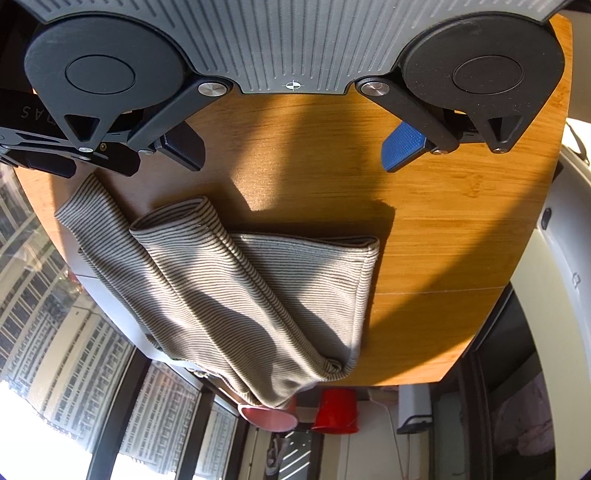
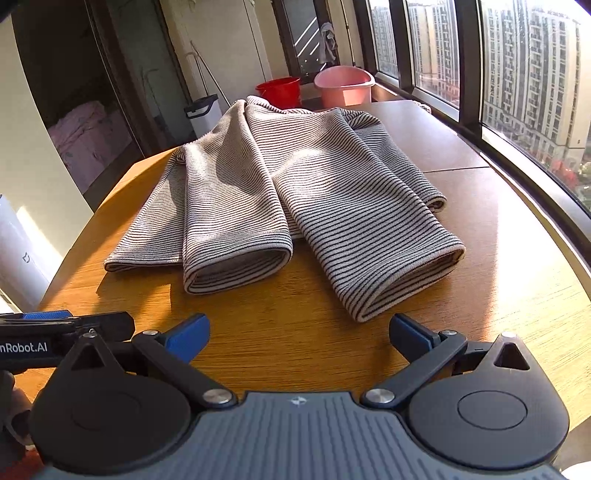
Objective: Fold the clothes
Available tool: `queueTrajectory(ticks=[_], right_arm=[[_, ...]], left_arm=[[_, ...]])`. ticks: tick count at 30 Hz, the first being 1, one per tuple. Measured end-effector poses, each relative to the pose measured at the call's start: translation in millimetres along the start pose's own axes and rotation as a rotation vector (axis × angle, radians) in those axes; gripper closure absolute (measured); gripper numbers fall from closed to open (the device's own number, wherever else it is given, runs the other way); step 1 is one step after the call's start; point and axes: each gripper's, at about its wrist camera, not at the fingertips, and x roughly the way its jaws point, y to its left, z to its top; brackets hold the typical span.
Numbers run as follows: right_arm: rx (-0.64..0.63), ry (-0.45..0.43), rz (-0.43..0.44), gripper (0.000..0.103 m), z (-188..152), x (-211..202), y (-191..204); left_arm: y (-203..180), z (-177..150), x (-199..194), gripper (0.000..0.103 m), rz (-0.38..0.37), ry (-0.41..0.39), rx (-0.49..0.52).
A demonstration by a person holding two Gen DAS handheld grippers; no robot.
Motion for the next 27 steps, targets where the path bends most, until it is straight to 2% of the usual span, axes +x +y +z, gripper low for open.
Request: queueTrajectory(ticks=[9,27], right_arm=[[0.008,-0.019,-0.005,0.0,-0.1,-6.7,-1.2],[0.028,-0.001,0.008,0.0,-3.9,-4.6,-5.2]], left_arm=[[-1.8,0.4,2.8,0.0,-0.009,0.015,0.007],[-4.7,-0.4,3.1,0.0,-0.014,0.032,0.014]])
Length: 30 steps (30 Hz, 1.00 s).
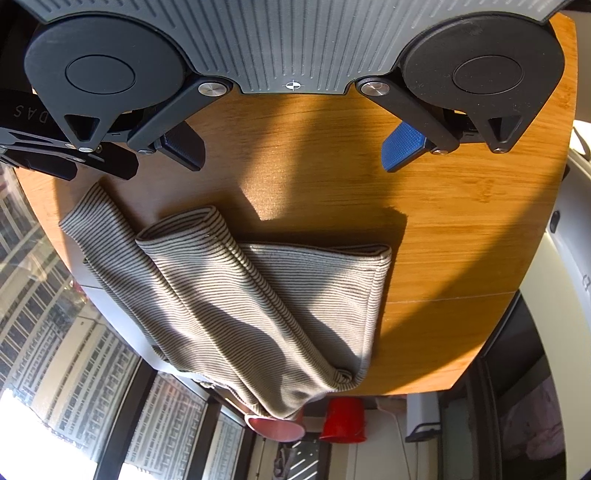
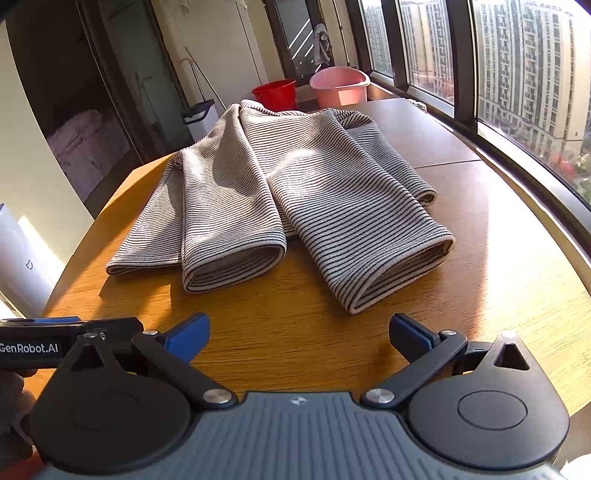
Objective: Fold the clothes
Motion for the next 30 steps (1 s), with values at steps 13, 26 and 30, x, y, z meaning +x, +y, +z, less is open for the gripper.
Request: queueTrajectory(ticks=[13,26,30], right_arm=[[-0.001,0.013,-0.002,0.0,-1.2,2.1,-0.3],[-0.001,0.013,-0.002,0.0,-1.4,2.5,-0.1],[-0.001,0.013,-0.002,0.0,-1.5,2.4,-0.1]], left_arm=[[-0.1,-0.3,0.0,0.0,-0.002,0.001,-0.001],[1.4,-1.4,0.2,0.0,-0.006,0.004,-0.005],[1.6,-1.6,0.0,0.0,-0.006,0.004,-0.005]])
